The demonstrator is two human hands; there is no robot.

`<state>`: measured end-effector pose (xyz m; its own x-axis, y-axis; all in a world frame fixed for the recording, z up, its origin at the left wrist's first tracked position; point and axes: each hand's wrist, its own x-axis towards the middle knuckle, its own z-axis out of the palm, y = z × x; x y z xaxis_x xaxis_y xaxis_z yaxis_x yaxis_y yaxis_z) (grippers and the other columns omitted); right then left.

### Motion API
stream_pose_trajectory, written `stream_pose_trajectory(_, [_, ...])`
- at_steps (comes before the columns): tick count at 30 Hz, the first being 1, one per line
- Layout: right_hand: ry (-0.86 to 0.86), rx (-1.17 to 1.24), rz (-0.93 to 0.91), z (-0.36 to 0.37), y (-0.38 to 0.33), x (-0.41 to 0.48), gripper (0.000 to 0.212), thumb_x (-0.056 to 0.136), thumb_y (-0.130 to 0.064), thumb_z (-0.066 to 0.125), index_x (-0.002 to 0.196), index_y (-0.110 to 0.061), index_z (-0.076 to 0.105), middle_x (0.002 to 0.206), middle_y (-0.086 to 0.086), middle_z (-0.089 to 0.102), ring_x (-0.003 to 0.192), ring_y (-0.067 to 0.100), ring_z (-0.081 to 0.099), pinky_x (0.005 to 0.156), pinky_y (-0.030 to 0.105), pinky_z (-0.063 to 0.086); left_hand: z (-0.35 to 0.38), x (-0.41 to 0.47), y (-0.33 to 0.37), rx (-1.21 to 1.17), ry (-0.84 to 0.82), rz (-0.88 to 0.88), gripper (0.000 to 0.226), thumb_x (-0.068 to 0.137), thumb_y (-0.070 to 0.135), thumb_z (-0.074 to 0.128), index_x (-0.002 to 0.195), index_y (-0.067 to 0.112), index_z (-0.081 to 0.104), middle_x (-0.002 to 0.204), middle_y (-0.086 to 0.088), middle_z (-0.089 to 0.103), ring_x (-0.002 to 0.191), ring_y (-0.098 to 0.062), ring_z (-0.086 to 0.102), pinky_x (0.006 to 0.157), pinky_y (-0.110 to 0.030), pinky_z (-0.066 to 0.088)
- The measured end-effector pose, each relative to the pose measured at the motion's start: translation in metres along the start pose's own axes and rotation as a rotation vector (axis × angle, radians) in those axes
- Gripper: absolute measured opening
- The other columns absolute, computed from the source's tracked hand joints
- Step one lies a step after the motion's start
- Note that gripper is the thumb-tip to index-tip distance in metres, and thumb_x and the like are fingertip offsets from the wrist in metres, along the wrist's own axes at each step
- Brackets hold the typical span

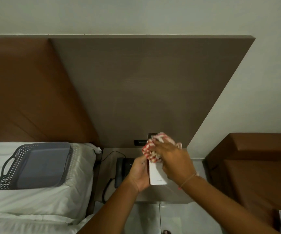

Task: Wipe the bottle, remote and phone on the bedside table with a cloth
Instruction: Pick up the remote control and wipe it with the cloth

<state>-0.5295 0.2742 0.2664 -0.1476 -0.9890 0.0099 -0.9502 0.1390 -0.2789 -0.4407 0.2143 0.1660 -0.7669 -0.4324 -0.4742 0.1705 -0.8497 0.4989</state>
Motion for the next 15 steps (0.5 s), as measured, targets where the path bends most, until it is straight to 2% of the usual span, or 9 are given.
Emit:
stream_pose_trajectory(2, [-0.018,0.053,0.028,0.021,-0.006,-0.028,0.052,0.081,-0.014,0.066,0.132,-0.023,0.057,0.140,-0.002,0.053,0.128,0.017,0.050,0.103,0.030,0.043,-0.007,0.000,0.005,-0.053,0.037,-0.020,0.054,0.089,0.044,0.065,0.122,0.002,0.070,0.121,-0.022,0.070,0.109,-0.035,0.068,0.095,-0.046,0.054])
stream_pose_trajectory(4, [-0.007,0.157,-0.086,0.032,0.010,-0.050,0.060,0.060,-0.007,0.084,0.117,-0.019,0.068,0.128,0.005,0.063,0.113,0.022,0.062,0.084,0.035,0.056,-0.010,0.000,0.010,-0.078,0.080,-0.049,0.061,0.095,0.050,0.053,0.128,0.001,0.065,0.124,-0.023,0.069,0.112,-0.035,0.067,0.099,-0.048,0.051])
stream_pose_trajectory(5, [-0.064,0.124,-0.098,0.032,0.012,-0.059,0.063,0.057,-0.007,0.088,0.116,-0.013,0.067,0.127,0.011,0.063,0.112,0.025,0.063,0.082,0.039,0.057,-0.012,0.001,0.011,-0.074,0.096,-0.048,0.062,0.096,0.051,0.050,0.130,0.001,0.063,0.120,-0.022,0.070,0.108,-0.034,0.069,0.097,-0.046,0.052])
stream_pose_trajectory(6, [-0.152,0.103,-0.144,0.027,0.016,-0.070,0.064,0.065,-0.012,0.084,0.125,-0.014,0.061,0.137,0.011,0.054,0.121,0.027,0.056,0.090,0.044,0.052,-0.014,0.001,0.012,-0.067,0.107,-0.038,0.063,0.097,0.051,0.047,0.133,0.001,0.061,0.116,-0.020,0.071,0.102,-0.032,0.070,0.094,-0.044,0.053])
stream_pose_trajectory(8, [-0.134,0.087,-0.254,0.030,0.012,-0.084,0.061,0.081,-0.023,0.070,0.138,-0.028,0.048,0.150,-0.004,0.039,0.135,0.019,0.040,0.105,0.048,0.039,-0.018,0.002,0.010,-0.052,0.121,-0.016,0.061,0.099,0.049,0.045,0.137,0.003,0.057,0.113,-0.018,0.071,0.095,-0.029,0.071,0.089,-0.042,0.054])
stream_pose_trajectory(10, [-0.087,0.146,-0.229,0.022,0.017,-0.092,0.052,0.085,-0.022,0.057,0.135,-0.034,0.051,0.145,-0.012,0.045,0.132,0.011,0.043,0.108,0.036,0.038,-0.019,0.003,0.009,-0.052,0.123,-0.027,0.060,0.098,0.050,0.047,0.135,0.004,0.059,0.113,-0.018,0.071,0.094,-0.028,0.071,0.088,-0.041,0.056])
stream_pose_trajectory(12, [0.118,0.250,-0.089,0.000,0.027,-0.086,0.048,0.074,-0.021,0.073,0.120,-0.032,0.063,0.122,-0.010,0.066,0.108,0.005,0.061,0.096,0.014,0.041,-0.018,0.003,0.010,-0.032,0.098,-0.045,0.060,0.097,0.052,0.047,0.132,0.006,0.063,0.114,-0.017,0.072,0.097,-0.029,0.071,0.092,-0.043,0.054])
stream_pose_trajectory(13, [0.183,0.275,0.010,-0.012,0.033,-0.075,0.051,0.069,-0.022,0.081,0.117,-0.029,0.066,0.114,-0.008,0.070,0.100,0.005,0.064,0.093,0.011,0.038,-0.018,0.002,0.010,-0.017,0.085,-0.052,0.058,0.097,0.053,0.047,0.130,0.009,0.065,0.114,-0.016,0.073,0.097,-0.030,0.071,0.093,-0.043,0.053])
stream_pose_trajectory(15, [0.307,0.286,0.121,-0.025,0.041,-0.047,0.048,0.070,-0.024,0.081,0.116,-0.025,0.068,0.113,-0.004,0.071,0.097,0.011,0.067,0.090,0.015,0.037,-0.016,0.000,0.008,-0.004,0.055,-0.051,0.055,0.094,0.052,0.056,0.128,0.010,0.067,0.111,-0.015,0.073,0.093,-0.029,0.070,0.092,-0.041,0.051])
